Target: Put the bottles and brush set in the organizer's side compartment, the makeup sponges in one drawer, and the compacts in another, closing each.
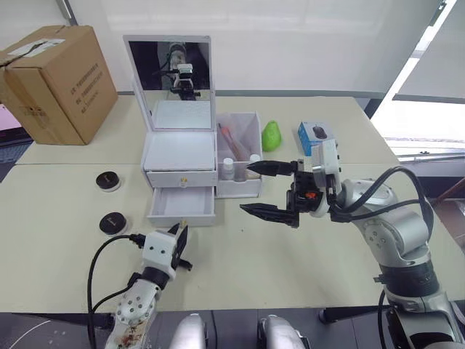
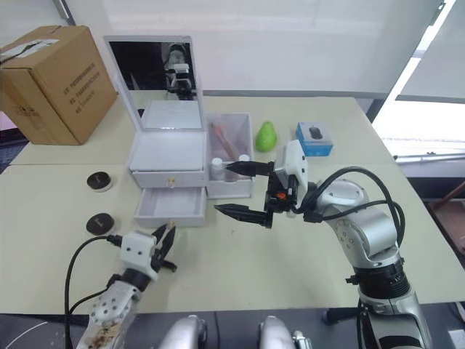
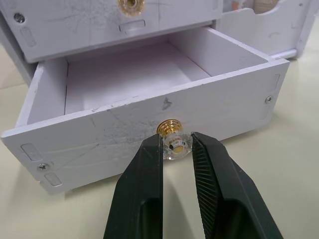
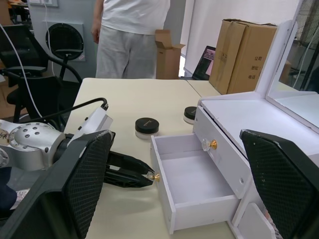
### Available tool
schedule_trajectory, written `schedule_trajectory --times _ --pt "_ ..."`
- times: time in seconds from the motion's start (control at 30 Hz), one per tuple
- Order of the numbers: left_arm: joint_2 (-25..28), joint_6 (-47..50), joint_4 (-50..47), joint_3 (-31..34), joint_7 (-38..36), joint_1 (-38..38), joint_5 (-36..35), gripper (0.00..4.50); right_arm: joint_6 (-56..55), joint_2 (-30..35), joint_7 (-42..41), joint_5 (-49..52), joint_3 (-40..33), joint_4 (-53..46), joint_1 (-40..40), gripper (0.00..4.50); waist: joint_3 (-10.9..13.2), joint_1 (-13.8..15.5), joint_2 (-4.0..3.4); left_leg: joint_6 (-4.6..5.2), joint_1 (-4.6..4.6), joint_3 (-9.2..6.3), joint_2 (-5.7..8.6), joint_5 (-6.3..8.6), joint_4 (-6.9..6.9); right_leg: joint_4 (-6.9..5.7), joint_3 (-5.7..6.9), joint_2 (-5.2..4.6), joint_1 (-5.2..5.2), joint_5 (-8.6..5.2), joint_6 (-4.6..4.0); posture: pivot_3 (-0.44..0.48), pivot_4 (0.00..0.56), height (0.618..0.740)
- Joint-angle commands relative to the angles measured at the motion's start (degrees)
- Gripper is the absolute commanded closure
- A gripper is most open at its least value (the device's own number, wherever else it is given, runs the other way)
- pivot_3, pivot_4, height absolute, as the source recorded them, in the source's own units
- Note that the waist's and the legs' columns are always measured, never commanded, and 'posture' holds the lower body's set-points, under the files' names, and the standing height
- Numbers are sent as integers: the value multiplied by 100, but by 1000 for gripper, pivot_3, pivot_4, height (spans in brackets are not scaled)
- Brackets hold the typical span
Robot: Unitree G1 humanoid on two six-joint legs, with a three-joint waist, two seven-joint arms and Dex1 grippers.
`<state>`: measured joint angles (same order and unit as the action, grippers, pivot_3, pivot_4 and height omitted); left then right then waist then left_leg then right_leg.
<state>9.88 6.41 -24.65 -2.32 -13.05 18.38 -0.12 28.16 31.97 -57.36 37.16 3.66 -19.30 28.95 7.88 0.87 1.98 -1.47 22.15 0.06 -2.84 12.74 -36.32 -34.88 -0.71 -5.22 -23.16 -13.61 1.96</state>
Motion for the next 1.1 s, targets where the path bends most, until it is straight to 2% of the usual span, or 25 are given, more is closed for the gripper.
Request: schedule_trajectory --times 0.03,0.2,0.5,0.6,0.67,0.77,0.87,0.97,1.1 --pt "-39 187 -334 -33 58 17 -66 3941 -77 32 -10 -1 -125 -73 92 0 0 -4 0 0 1 0 0 0 -1 -1 -1 1 4 0 0 0 150 722" --pt "-26 285 -385 1 63 -9 -87 3941 -59 32 -12 -17 -114 -64 100 0 0 -14 0 2 8 -5 0 -1 0 -6 -4 9 8 1 0 0 150 722" --pt "175 458 -761 304 -104 176 -383 1119 -43 29 60 17 -209 -78 18 0 0 -22 1 2 8 -6 0 -1 0 -5 -4 10 5 1 0 0 150 722" --pt "557 457 -1245 890 -703 589 -1169 185 21 231 114 112 -572 -68 -232 0 1 -17 6 1 9 -6 -1 -1 0 -4 -4 10 5 1 -1 0 150 722" --pt "1021 474 -1210 1692 -1445 971 -2023 13 24 461 162 68 -883 -3 -552 0 2 -8 10 1 10 -5 -2 -1 0 -2 -3 7 2 0 -2 0 150 722" --pt "1959 571 -361 3211 -2611 1336 -3037 13 -122 743 204 -67 -1315 254 -1083 0 7 -17 9 0 -1 -3 -8 0 2 2 8 2 -10 -10 -12 0 150 722" --pt "2892 627 1037 4337 -3544 1309 -3485 13 -537 905 130 -400 -1539 664 -1557 0 19 -26 1 -1 -13 -4 -7 1 14 2 12 0 -13 -14 -17 0 150 722" --pt "3799 531 2659 4992 -4140 906 -3469 13 -1035 1092 22 -806 -1721 1081 -2027 0 26 4 -5 -5 -11 -2 -3 3 22 3 15 -8 -18 -14 -17 0 150 722" --pt "4723 182 4489 5256 -4618 166 -3244 13 -1477 1221 -86 -939 -2207 1537 -2746 0 31 13 18 -3 -5 4 -5 2 28 9 22 -12 -21 -14 -17 0 150 722"
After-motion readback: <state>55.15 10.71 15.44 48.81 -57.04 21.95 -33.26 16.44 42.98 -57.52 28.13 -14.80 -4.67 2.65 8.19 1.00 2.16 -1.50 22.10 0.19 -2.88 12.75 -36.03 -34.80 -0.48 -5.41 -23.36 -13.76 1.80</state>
